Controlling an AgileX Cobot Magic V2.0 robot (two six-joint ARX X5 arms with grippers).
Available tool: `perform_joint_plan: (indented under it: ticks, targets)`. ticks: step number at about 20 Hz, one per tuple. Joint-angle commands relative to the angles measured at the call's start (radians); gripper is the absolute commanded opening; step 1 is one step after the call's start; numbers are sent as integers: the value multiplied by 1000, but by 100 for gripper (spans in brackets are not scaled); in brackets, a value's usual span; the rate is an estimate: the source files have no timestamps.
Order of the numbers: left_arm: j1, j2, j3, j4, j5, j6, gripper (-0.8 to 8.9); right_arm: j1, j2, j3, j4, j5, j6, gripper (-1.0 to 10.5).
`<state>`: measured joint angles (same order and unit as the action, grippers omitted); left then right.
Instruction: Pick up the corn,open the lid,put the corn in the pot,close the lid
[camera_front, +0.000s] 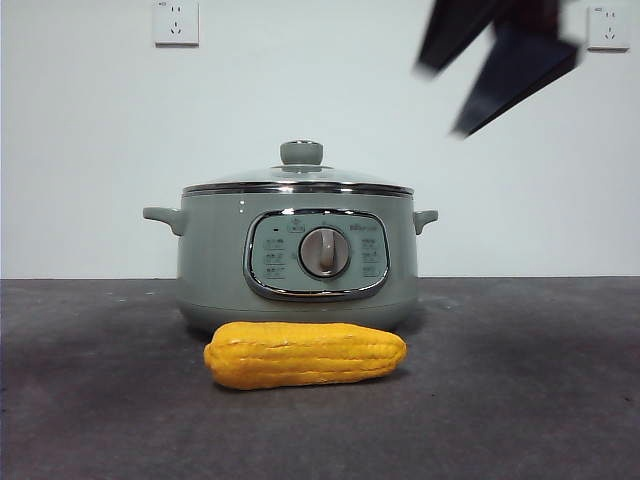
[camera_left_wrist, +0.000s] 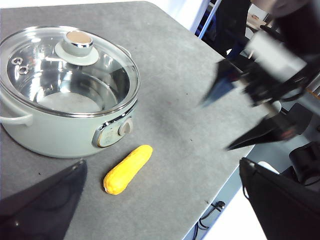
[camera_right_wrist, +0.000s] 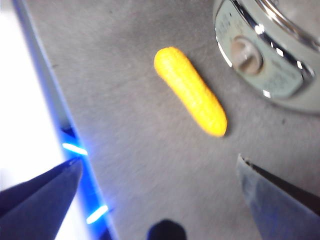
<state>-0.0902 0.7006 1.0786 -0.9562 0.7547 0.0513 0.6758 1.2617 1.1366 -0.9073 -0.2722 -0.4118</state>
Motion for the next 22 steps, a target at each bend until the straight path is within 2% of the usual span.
perform_joint_plan:
  ticks: [1,5,13,22]
  targets:
    - [-3,2,3,5,8,-2,629,11,84,0,101,18,-45,565]
    - [-3,4,3,4,8,-2,629,11,198,0,224,26,-64,563]
    - [-3,28,3,5,8,2,629,21,359,0,284,-40,-71,562]
    - [-3,44,3,3,8,2,629,32,518,0,369,-37,-71,543]
